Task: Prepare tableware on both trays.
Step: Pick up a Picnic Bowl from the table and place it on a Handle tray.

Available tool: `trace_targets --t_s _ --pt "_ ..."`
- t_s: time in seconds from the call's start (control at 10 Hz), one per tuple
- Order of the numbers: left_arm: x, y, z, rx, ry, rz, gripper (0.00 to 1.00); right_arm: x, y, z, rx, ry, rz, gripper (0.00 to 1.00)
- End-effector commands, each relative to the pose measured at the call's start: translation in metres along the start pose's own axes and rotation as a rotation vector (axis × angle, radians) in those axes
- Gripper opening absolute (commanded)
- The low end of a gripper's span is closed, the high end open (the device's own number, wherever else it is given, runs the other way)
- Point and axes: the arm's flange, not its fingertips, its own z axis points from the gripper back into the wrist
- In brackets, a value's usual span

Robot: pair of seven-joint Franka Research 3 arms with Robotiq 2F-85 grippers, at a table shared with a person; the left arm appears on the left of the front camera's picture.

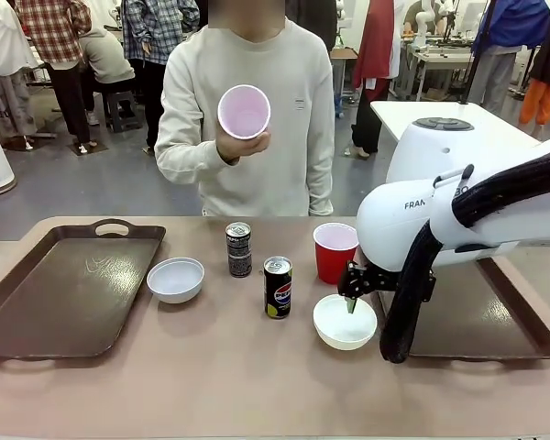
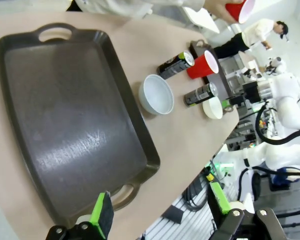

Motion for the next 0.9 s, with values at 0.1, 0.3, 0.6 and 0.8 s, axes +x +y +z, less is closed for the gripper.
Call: trace_targets --t_s 0.1,0.3,0.6,0.8 --pt "-0.001 -0.001 0.002 -0.010 -0.005 -0.001 1.00 0.010 0.014 -0.020 0.013 0.012 -0.002 1.00" --pt "-0.001 -0.001 0.002 -0.010 -0.005 -0.001 1.00 0.014 0.010 -0.024 0.048 0.040 0.034 0.42" --pt "-0.001 -0.001 0.002 -0.010 -0.005 -0.001 1.00 0.017 0.010 -0.025 0.048 0.043 0.034 0.00" --pt "-0.001 -0.001 0.002 -0.010 -0.005 -0.001 1.00 0.018 0.009 -0.024 0.044 0.046 0.034 0.00"
